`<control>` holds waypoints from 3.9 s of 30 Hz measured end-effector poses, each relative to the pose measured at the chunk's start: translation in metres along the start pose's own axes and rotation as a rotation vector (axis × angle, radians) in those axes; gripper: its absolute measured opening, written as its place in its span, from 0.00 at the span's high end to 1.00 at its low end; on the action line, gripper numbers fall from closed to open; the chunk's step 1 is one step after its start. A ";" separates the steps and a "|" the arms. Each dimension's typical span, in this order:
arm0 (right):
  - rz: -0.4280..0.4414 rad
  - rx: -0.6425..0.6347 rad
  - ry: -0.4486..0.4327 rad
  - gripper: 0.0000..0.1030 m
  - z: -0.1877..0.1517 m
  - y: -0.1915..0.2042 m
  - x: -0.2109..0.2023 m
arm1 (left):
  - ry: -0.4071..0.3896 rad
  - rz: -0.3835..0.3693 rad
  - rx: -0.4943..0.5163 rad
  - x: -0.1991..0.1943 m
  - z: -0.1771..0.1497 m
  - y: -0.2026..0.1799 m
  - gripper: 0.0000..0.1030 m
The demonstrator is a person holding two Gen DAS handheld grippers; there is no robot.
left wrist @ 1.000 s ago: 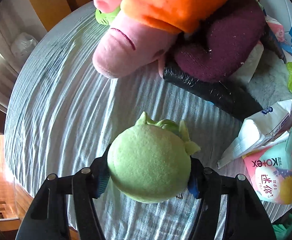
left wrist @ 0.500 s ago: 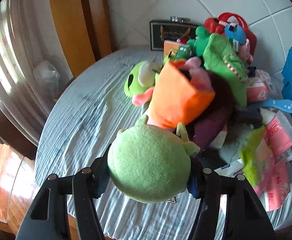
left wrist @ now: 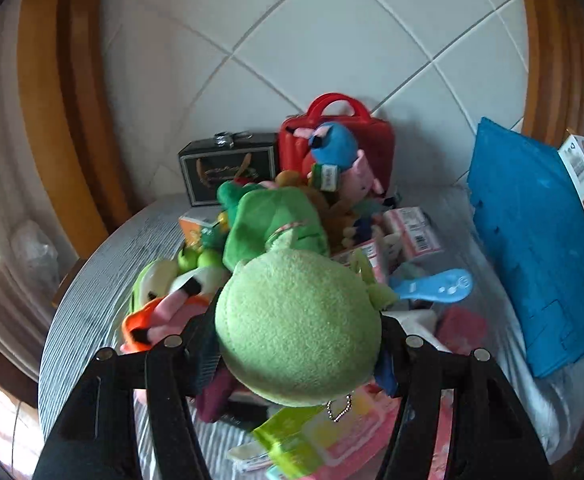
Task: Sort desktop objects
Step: 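Lift the green plush with the left tool while the right tool lifts the ointment box toward the crate, then open both tools over the blue crate, dropping the green plush and ointment box, then move both open tools back over the pile on the table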
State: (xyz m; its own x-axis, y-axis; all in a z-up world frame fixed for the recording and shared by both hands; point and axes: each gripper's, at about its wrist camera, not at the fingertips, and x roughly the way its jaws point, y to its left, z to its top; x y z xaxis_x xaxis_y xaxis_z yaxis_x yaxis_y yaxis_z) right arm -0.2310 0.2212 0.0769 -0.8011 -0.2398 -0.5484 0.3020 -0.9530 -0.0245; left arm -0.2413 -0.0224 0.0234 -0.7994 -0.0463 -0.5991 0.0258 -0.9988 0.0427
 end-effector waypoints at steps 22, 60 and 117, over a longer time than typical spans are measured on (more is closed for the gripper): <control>-0.376 0.091 0.160 0.53 -0.001 -0.306 -0.011 | -0.027 -0.488 0.282 -0.035 0.122 -0.382 0.41; -0.344 0.171 0.164 0.12 -0.023 -0.368 -0.014 | 0.071 -0.369 0.306 0.003 0.097 -0.454 0.28; 0.162 -0.120 0.116 0.00 -0.025 0.019 0.036 | 0.058 0.160 -0.158 -0.024 -0.043 -0.005 0.22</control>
State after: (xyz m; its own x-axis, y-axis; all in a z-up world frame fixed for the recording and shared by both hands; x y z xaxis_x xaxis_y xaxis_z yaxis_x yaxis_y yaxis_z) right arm -0.2417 0.1990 0.0358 -0.6745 -0.3585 -0.6454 0.4869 -0.8731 -0.0239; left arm -0.1965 -0.0170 0.0032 -0.7417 -0.2005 -0.6401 0.2469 -0.9689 0.0174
